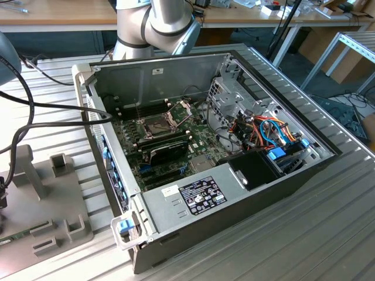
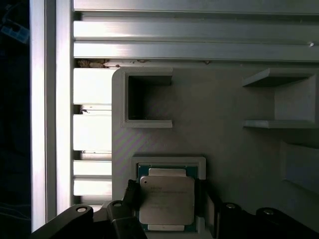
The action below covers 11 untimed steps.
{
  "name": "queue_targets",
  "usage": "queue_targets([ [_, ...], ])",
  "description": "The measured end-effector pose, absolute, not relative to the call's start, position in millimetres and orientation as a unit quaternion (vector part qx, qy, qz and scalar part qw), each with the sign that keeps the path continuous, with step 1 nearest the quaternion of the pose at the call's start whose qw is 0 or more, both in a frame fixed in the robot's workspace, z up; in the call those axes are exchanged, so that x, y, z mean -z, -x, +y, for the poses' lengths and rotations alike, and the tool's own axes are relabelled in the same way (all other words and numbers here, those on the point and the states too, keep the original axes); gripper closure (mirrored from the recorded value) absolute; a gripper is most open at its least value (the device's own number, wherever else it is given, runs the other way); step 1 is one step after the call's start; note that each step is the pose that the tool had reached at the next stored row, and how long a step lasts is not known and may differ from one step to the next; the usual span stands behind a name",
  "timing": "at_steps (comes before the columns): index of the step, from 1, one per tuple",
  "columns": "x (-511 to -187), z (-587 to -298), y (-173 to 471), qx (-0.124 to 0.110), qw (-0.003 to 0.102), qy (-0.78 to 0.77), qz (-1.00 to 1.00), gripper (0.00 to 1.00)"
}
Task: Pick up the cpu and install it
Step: 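Pick up the cpu and move it towards the insertion slot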
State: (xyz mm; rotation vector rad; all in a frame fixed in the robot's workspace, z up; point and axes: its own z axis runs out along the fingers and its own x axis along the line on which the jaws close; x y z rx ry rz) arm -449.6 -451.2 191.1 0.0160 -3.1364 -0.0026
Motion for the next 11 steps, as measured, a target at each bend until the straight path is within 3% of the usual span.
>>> queue_targets([
  [5,-191.3,-451.2,449.6,0.001,0.003,-0.005,-1.0,0.38],
  [7,-191.5,-451.1,449.6,0.001,0.003,-0.005,-1.0,0.4],
  [8,-191.5,-451.2,449.6,0.001,0.003,-0.005,-1.0,0.45],
  [11,-191.5,-451.1,449.6,0.001,0.003,-0.005,-1.0,0.45],
])
